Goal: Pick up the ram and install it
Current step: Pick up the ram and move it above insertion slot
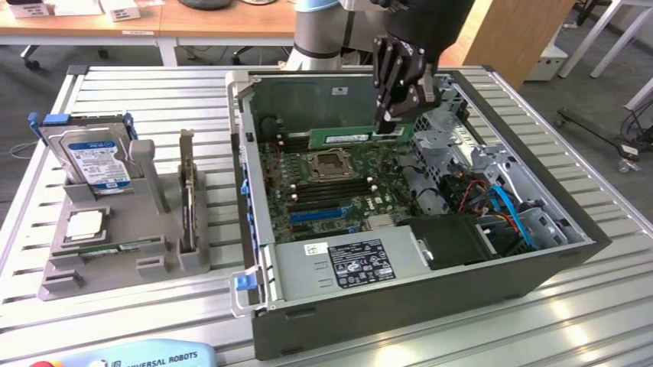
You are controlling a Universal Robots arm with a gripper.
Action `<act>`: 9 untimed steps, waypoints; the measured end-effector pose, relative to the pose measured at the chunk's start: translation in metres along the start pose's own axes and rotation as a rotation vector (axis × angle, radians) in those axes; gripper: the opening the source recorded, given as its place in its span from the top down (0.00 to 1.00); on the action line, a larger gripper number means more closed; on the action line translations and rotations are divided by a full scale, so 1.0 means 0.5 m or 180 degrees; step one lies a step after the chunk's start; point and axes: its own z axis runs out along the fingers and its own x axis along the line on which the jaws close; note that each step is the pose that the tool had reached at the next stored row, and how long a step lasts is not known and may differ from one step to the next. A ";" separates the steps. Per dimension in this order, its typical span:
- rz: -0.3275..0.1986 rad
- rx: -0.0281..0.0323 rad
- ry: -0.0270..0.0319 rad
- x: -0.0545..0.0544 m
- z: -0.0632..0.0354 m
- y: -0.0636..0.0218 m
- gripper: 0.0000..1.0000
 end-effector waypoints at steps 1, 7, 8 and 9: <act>0.0002 0.0000 0.0000 -0.004 0.000 0.000 0.88; 0.0018 0.0002 0.0000 -0.029 0.002 0.000 0.88; 0.0022 0.0003 -0.0001 -0.033 0.002 0.000 0.88; 0.0026 0.0004 0.0000 -0.037 0.002 0.000 0.88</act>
